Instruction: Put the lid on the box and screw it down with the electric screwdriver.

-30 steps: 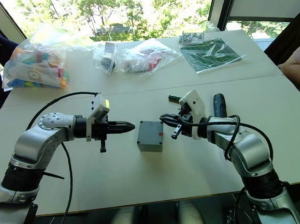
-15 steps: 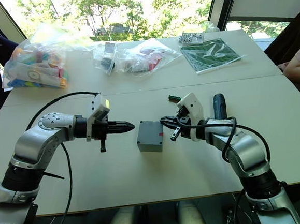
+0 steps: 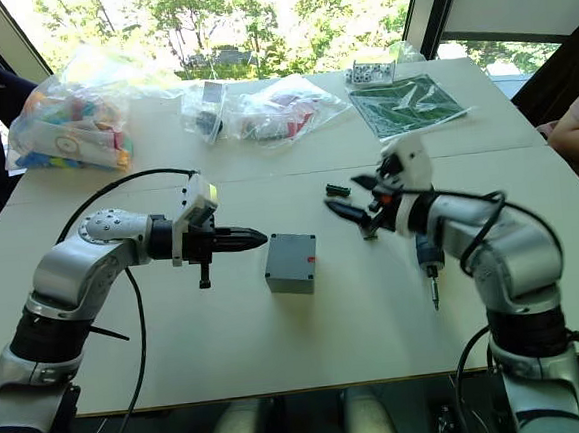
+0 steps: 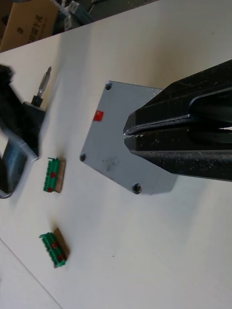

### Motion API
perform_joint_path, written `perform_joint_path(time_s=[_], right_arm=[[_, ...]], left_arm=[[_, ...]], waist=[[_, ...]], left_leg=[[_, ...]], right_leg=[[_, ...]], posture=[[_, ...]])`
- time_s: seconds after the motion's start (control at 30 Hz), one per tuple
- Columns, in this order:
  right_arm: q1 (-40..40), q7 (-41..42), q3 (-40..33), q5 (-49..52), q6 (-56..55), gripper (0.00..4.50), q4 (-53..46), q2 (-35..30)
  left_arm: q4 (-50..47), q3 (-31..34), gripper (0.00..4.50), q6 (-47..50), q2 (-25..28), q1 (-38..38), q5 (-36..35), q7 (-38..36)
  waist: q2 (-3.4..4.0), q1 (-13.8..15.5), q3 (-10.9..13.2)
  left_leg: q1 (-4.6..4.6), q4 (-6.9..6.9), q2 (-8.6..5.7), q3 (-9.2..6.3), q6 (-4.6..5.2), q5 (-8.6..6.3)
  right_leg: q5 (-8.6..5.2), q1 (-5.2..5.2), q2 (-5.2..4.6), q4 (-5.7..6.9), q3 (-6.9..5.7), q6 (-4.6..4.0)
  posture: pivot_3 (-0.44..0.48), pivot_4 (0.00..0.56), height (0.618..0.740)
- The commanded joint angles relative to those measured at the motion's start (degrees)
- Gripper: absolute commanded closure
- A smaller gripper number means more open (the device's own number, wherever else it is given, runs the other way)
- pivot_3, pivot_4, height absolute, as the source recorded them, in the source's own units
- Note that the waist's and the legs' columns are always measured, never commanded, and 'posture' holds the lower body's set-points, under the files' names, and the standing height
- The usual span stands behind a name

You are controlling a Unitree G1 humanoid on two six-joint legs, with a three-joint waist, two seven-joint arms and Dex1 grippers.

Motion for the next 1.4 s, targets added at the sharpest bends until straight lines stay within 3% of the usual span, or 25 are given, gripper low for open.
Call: perform_joint_path(time_s=[0.03,0.2,0.33,0.5,0.67,1.0,1.1,1.3,1.4], right_arm=[[-7.3,-2.5,-5.8,1.1,17.0,0.01,3.6,-7.1],[-9.9,-2.5,0.8,3.7,24.3,0.01,15.1,-19.4],[-11.8,-1.0,9.6,6.0,24.4,0.01,23.1,-24.4],[-15.5,-0.6,19.9,10.7,24.4,0.01,32.2,-25.6],[-19.6,0.6,27.8,10.7,24.4,0.01,38.4,-24.7],[-22.2,4.3,37.0,7.7,24.4,0.01,42.2,-20.9],[-21.1,4.7,37.3,6.7,24.4,0.64,41.1,-20.1],[-19.1,4.8,36.5,5.0,24.4,2.63,39.6,-19.7],[-18.9,4.2,34.4,2.7,22.8,2.74,39.7,-19.8]], left_arm=[[-4.0,-1.3,4.50,-2.2,0.0,-1.4,-1.0,-2.2],[-6.5,-4.2,4.50,-6.4,0.4,-1.9,0.4,-5.2],[-5.7,-6.6,4.50,-10.7,0.1,-2.7,3.1,-6.4],[-4.9,-8.3,4.50,-16.0,-0.1,-1.7,6.7,-6.4],[-7.0,-7.2,4.50,-15.5,-0.6,1.3,7.0,-3.3],[-12.0,-5.1,4.50,-11.4,0.6,5.3,5.9,1.4],[-12.6,-4.9,4.50,-10.8,0.8,5.4,5.4,2.1],[-13.4,-4.2,4.50,-9.8,1.4,5.7,4.2,2.3],[-11.4,-4.3,4.50,-10.4,1.3,4.4,4.4,1.9]], waist=[[0.00,0.1,0.0],[-0.03,-0.2,0.0],[-0.02,-0.3,0.0],[-0.02,-0.4,0.0],[-0.02,-0.2,0.0],[-0.02,-0.1,0.0],[-0.03,-0.1,0.0],[-0.03,-0.2,0.0],[-0.04,-0.1,0.0]], left_leg=[[-0.02,-0.02,-0.02,0.01,0.00,0.00],[0.00,-0.05,-0.01,0.04,0.03,-0.01],[0.05,-0.02,-0.02,0.17,0.06,-0.02],[0.04,-0.03,0.03,0.19,0.09,-0.04],[0.01,-0.01,0.02,0.20,0.10,-0.05],[0.00,0.00,0.02,0.17,0.11,-0.05],[0.00,0.01,0.01,0.17,0.11,-0.05],[0.01,0.01,0.03,0.15,0.11,-0.05],[0.01,0.02,0.02,0.15,0.11,-0.05]], right_leg=[[0.00,-0.01,-0.12,-0.01,-0.01,0.00],[-0.01,0.04,-0.16,-0.09,0.05,-0.02],[-0.01,0.06,-0.15,-0.08,0.07,-0.02],[-0.01,0.03,-0.07,-0.09,0.09,-0.01],[-0.01,0.01,-0.09,-0.09,0.09,-0.01],[-0.01,-0.01,-0.10,-0.08,0.08,-0.01],[-0.01,0.00,-0.10,-0.09,0.07,-0.01],[-0.01,0.00,-0.08,-0.08,0.07,-0.01],[-0.01,0.03,-0.08,-0.08,0.06,-0.01]], posture=[[0.000,0.150,0.740],[0.000,0.150,0.740],[0.000,0.150,0.740],[0.000,0.150,0.740],[0.000,0.150,0.740],[0.000,0.150,0.740],[0.000,0.150,0.740],[0.000,0.150,0.740],[0.000,0.150,0.740]])
